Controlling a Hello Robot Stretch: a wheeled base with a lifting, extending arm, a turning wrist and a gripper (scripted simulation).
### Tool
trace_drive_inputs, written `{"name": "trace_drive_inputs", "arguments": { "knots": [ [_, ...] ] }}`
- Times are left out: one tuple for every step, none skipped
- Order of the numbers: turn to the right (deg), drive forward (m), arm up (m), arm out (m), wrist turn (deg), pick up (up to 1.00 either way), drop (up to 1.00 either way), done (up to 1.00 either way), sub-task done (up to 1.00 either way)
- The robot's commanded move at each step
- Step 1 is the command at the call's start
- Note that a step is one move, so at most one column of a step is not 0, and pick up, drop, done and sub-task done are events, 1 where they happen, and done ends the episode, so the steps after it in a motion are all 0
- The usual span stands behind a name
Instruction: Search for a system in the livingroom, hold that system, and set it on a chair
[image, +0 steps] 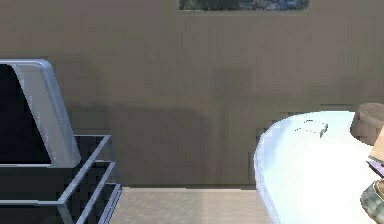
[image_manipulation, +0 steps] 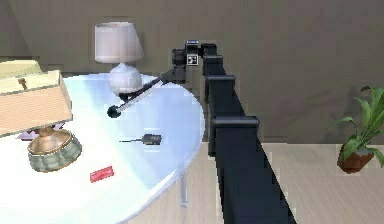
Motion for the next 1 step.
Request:
{"name": "trace_drive_inputs", "arguments": {
  "knots": [
    [0.0, 0.0, 0.0, 0.0, 45.0, 0.0, 0.0, 0.0, 0.0]
  ]
}}
